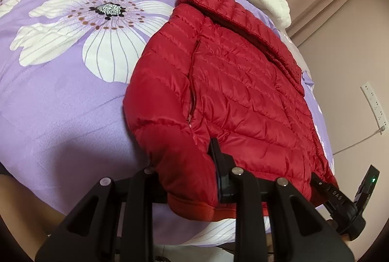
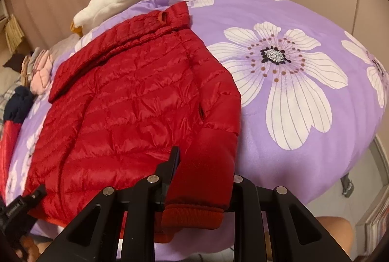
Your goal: Fold large clothes
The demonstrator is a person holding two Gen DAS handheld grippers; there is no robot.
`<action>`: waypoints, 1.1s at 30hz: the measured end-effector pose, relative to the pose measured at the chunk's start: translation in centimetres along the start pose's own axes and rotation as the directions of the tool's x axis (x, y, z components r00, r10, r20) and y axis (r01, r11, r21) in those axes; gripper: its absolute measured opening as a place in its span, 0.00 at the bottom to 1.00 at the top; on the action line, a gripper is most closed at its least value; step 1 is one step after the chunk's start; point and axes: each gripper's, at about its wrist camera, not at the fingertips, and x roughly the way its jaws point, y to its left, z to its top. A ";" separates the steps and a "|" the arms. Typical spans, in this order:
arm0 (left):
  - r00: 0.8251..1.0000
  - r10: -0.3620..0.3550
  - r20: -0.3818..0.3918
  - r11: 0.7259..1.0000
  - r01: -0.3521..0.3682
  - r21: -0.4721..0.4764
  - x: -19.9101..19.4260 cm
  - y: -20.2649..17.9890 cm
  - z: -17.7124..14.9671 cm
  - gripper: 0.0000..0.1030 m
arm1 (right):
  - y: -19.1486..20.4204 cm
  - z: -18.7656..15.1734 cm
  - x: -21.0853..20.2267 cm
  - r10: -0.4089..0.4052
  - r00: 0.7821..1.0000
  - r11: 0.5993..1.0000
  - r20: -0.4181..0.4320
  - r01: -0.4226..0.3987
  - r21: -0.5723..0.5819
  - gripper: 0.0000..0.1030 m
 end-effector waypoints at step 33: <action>0.954 0.024 0.299 0.984 -0.076 0.161 -5.6 -4.7 4.1 0.22 | 2.3 5.2 -7.0 0.079 0.978 0.997 0.193 -0.079 -0.005 0.24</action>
